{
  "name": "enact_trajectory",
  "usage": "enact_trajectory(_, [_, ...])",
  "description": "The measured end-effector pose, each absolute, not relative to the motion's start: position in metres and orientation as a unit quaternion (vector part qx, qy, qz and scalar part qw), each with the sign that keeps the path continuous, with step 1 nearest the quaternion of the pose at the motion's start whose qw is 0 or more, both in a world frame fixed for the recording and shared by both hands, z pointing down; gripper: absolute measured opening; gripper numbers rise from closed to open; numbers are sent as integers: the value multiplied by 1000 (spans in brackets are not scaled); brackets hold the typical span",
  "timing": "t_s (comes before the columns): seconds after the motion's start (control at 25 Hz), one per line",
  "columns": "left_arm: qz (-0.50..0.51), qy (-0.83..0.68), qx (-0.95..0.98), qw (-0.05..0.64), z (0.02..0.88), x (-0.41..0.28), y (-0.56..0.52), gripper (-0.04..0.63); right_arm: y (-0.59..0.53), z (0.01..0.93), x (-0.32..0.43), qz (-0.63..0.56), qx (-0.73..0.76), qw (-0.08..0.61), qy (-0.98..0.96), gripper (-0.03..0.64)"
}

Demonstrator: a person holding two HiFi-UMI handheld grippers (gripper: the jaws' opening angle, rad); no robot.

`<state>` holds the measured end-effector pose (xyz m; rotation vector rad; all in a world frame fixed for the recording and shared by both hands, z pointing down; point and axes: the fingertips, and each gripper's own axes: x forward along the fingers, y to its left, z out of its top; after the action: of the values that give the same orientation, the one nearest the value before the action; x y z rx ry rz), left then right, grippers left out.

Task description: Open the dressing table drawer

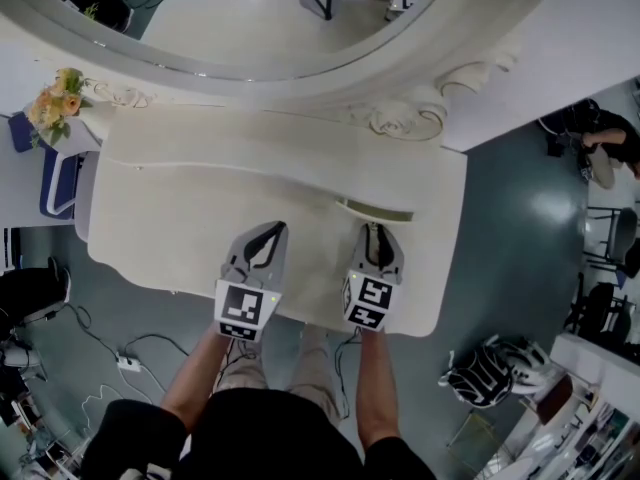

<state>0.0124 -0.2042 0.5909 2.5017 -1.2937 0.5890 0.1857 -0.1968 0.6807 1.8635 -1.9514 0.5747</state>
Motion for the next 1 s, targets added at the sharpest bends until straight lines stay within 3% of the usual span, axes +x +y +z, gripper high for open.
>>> enact_trajectory(1.0, [207,-441,865,120,583,15,-176,3,-151,676,178,205,663,180,-697,91])
